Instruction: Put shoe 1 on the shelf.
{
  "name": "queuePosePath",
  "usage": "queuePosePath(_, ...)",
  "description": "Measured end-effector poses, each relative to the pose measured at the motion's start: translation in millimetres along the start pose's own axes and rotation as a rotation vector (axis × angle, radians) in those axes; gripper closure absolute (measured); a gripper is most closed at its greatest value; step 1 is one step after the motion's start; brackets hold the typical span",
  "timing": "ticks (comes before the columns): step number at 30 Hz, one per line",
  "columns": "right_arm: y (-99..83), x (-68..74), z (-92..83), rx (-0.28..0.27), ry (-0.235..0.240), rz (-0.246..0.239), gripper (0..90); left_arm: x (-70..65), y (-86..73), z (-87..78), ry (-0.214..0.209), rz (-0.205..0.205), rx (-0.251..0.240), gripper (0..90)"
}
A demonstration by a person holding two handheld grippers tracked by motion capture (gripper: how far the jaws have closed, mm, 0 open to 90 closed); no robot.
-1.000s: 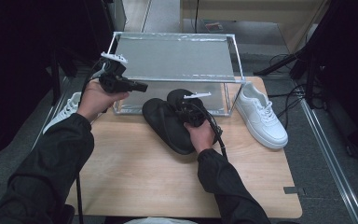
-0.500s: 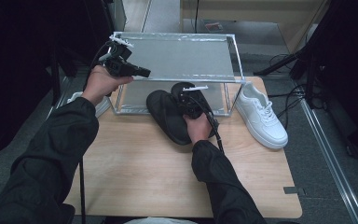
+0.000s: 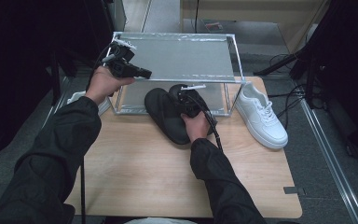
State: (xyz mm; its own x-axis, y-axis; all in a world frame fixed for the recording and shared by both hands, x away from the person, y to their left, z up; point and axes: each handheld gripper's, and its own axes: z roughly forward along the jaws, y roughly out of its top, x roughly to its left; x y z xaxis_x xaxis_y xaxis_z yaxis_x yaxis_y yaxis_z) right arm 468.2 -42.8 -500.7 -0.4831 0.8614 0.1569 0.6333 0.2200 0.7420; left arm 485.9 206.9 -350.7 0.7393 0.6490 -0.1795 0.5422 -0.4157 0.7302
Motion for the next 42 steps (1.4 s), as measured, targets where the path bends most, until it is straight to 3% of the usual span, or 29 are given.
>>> queuePosePath(4,-1.0,1.6,-5.9,0.021,0.007,0.027,56.0,-0.5,0.3,0.1,0.008,0.004,0.003,87.2)
queuePosePath(7,-3.8,0.6,-11.3,0.005,0.0,-0.003,55.4,-1.5,0.5,0.1,0.016,0.011,0.007,86.8)
queuePosePath(12,-12.8,-0.3,-22.7,0.006,0.009,0.0,55.1,-1.1,0.3,0.8,0.017,0.005,0.003,87.0)
queuePosePath(16,-21.2,0.8,-37.1,-0.005,0.014,-0.031,54.9,-0.8,0.1,0.6,0.016,0.002,0.003,86.9)
queuePosePath(25,-44.5,3.1,-70.8,-0.017,0.088,-0.049,57.0,0.4,0.8,0.7,0.009,-0.008,0.008,86.6)
queuePosePath(29,-55.2,3.9,-83.1,-0.018,0.122,-0.064,63.9,0.1,0.8,0.6,0.011,-0.006,0.01,86.5)
queuePosePath(32,-67.0,4.0,-91.4,-0.021,0.151,-0.07,76.0,-0.1,1.1,0.6,0.014,-0.004,0.013,86.3)
queuePosePath(33,-70.7,3.9,-94.3,-0.018,0.155,-0.081,83.1,-0.2,1.1,0.7,0.015,-0.003,0.013,86.4)
queuePosePath(35,-77.0,4.0,-98.4,-0.026,0.148,-0.111,88.5,-0.2,1.1,0.9,0.016,-0.004,0.012,86.3)
queuePosePath(42,-102.8,-3.1,-97.7,0.033,0.141,-0.142,90.0,-0.3,1.2,0.9,0.017,-0.005,0.017,86.4)
